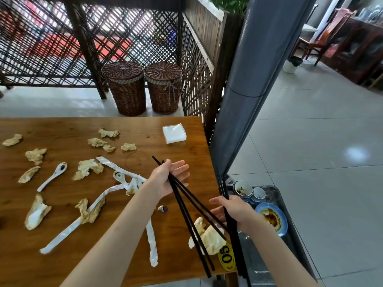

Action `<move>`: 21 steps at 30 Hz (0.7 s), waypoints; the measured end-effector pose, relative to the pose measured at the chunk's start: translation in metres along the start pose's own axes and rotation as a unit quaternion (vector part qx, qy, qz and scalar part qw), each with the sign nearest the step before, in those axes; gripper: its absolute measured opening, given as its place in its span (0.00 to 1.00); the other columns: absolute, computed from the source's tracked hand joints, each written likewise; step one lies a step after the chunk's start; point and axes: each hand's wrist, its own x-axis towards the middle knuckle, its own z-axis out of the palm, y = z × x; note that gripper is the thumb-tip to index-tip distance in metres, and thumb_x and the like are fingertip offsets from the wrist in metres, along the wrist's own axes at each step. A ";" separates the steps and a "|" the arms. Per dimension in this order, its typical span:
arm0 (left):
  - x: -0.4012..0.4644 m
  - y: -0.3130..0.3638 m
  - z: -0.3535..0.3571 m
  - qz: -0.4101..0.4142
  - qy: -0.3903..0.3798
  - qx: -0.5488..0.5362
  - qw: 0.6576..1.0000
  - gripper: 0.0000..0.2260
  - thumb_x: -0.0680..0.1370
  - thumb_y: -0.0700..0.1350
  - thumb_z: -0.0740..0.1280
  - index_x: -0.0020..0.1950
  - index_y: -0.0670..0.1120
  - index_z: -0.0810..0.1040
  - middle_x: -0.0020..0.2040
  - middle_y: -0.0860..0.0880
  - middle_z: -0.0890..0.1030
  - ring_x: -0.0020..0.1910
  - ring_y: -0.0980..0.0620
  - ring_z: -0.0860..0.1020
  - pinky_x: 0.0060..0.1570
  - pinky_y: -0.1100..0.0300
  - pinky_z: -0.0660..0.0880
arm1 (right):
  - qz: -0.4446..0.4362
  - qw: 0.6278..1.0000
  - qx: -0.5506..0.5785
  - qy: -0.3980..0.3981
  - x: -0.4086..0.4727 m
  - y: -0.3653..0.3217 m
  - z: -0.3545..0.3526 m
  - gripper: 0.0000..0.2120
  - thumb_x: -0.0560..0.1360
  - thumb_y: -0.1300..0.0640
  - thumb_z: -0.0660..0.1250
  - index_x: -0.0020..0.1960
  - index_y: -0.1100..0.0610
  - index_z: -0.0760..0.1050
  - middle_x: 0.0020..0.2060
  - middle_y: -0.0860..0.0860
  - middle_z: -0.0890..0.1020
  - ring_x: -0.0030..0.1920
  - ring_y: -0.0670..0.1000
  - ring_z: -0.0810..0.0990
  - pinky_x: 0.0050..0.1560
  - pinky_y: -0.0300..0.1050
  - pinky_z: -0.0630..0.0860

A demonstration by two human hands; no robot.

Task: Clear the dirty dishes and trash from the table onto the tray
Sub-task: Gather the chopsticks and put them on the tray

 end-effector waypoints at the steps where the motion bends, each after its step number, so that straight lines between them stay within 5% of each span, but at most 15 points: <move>1: 0.001 -0.001 0.001 -0.003 -0.011 0.016 1.000 0.21 0.83 0.53 0.52 0.53 0.41 0.81 0.54 0.42 0.83 0.52 0.42 0.80 0.56 0.42 0.72 | 0.006 1.000 -0.014 -0.009 -0.001 0.001 -0.002 0.15 0.83 0.54 0.52 0.55 0.60 0.75 0.35 0.53 0.85 0.34 0.50 0.84 0.34 0.42 0.78; 7: 0.002 -0.011 0.005 -0.016 -0.045 0.059 0.997 0.23 0.83 0.53 0.48 0.56 0.44 0.80 0.63 0.41 0.77 0.62 0.39 0.75 0.67 0.42 0.63 | 0.045 0.993 -0.041 -0.097 0.000 0.006 -0.009 0.17 0.82 0.54 0.52 0.55 0.63 0.75 0.45 0.56 0.85 0.47 0.55 0.84 0.43 0.44 0.80; 13: -0.002 -0.020 0.016 0.055 -0.032 0.005 0.998 0.16 0.82 0.55 0.53 0.66 0.56 0.73 0.66 0.46 0.74 0.66 0.41 0.71 0.70 0.43 0.57 | 0.052 0.983 -0.021 -0.176 0.002 0.011 -0.008 0.15 0.82 0.54 0.55 0.58 0.63 0.74 0.52 0.58 0.83 0.52 0.55 0.83 0.46 0.46 0.79; 17: -0.006 -0.024 0.025 0.095 0.005 -0.001 0.995 0.15 0.82 0.55 0.53 0.65 0.60 0.73 0.66 0.47 0.74 0.63 0.44 0.72 0.69 0.42 0.59 | 0.020 0.980 -0.034 -0.193 -0.001 0.011 -0.008 0.15 0.81 0.53 0.56 0.60 0.62 0.74 0.51 0.56 0.84 0.48 0.54 0.84 0.43 0.43 0.79; 21: -0.010 -0.025 0.029 0.095 0.009 -0.011 0.995 0.15 0.81 0.55 0.53 0.64 0.61 0.73 0.68 0.46 0.72 0.69 0.41 0.67 0.68 0.43 0.61 | 0.004 0.980 -0.064 -0.187 -0.001 0.013 -0.006 0.16 0.81 0.50 0.55 0.61 0.60 0.72 0.44 0.52 0.85 0.41 0.50 0.83 0.41 0.42 0.77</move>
